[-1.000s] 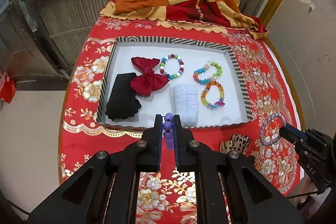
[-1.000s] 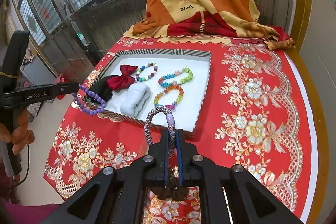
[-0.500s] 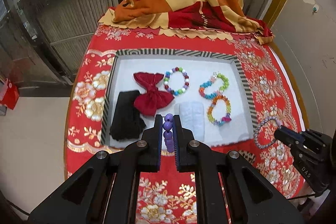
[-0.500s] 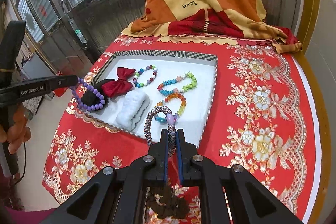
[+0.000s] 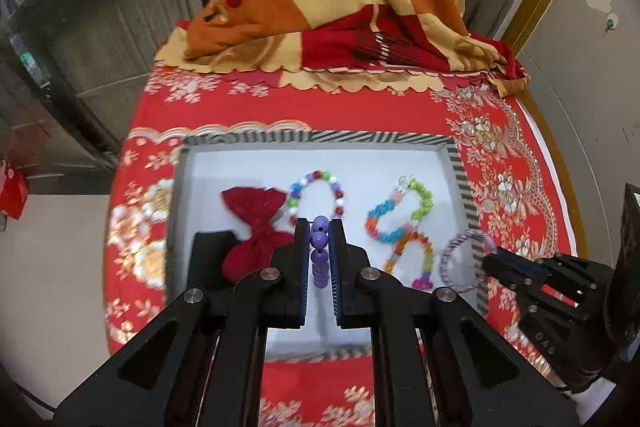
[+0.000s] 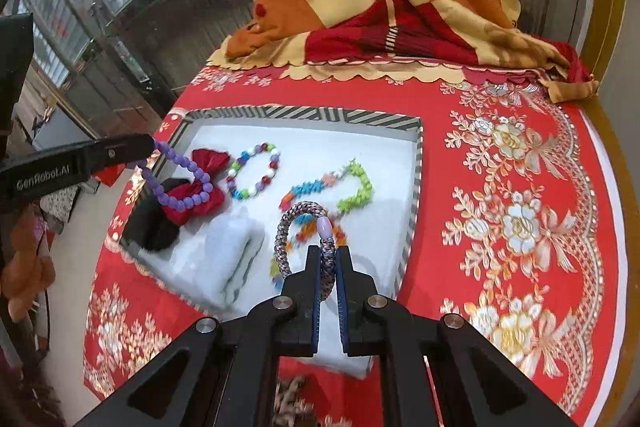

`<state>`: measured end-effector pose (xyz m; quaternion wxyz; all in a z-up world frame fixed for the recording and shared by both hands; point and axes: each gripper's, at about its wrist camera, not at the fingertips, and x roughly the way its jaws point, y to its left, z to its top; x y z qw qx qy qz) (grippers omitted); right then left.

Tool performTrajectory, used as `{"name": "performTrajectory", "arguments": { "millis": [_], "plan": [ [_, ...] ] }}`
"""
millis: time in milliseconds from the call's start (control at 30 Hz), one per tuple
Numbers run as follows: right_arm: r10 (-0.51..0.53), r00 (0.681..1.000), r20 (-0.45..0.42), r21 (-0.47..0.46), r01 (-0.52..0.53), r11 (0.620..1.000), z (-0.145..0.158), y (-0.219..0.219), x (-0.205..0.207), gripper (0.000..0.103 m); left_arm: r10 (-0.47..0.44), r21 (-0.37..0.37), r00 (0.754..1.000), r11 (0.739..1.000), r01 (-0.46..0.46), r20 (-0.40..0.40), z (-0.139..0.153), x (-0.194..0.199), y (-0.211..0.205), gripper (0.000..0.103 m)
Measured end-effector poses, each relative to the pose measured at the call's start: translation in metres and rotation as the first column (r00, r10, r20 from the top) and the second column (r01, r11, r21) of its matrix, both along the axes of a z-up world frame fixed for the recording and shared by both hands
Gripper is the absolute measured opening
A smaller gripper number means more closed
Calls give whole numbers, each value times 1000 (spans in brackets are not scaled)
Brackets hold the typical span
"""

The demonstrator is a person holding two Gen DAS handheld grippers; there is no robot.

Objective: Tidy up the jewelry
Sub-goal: 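Carry the purple bracelet and grey hair tie into the tray, then open both grippers to release the items in the tray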

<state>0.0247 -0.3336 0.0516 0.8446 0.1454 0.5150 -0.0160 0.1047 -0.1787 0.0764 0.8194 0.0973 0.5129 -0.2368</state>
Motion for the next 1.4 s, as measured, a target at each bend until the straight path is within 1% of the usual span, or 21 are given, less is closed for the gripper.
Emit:
{"name": "performTrajectory", "arguments": {
  "millis": [167,300,433,600,733,767,833,867,900,933,967,1033,1067,1100,1233,1400],
  "plan": [
    [-31,999,-31,27,32,999,-15,-14,27,6,-27,-6,999,1000,27,-41,-15,17,-31,8],
    [-48,997,-55,55,51,997,-29,-22,49,6,-21,-20,997,1000,19,-79,-29,33,-40,8],
    [-46,996,-74,79,52,996,-41,-26,74,6,7,-7,991,1000,-8,-132,-51,47,-32,8],
    [-51,993,-108,124,64,990,-61,-29,106,6,44,14,984,999,-42,-173,-72,51,-12,8],
    [-40,991,-128,122,55,991,-74,-25,123,7,70,20,980,998,-68,-188,-82,52,-1,8],
    [-46,992,-118,117,60,991,-74,-25,124,7,72,21,980,997,-69,-187,-82,50,0,8],
    [-52,991,-122,128,68,989,-77,-27,127,9,78,23,980,997,-75,-181,-83,48,1,8],
    [-58,990,-127,138,76,988,-78,-29,126,11,83,21,980,997,-81,-181,-83,48,2,8],
    [-64,990,-129,143,82,986,-78,-31,125,21,88,17,980,996,-87,-180,-83,47,3,9],
    [-66,990,-128,145,85,986,-78,-32,124,34,91,16,980,996,-90,-175,-82,46,3,11],
    [-65,991,-119,155,83,984,-75,-33,119,38,93,17,981,996,-91,-171,-82,46,3,13],
    [-61,993,-100,167,77,983,-67,-34,110,38,96,21,981,995,-94,-166,-81,43,3,36],
    [-63,994,-90,165,77,983,-63,-35,106,38,97,20,982,995,-95,-165,-80,43,3,39],
    [-65,995,-74,164,77,983,-56,-35,99,38,98,21,982,995,-96,-163,-79,42,3,41],
    [-70,997,-25,186,74,980,-33,-37,71,38,104,29,985,994,-101,-138,-72,32,7,41],
    [-73,997,3,153,72,986,-8,-33,28,39,110,26,989,994,-108,-94,-58,14,16,41]
  ]
}}
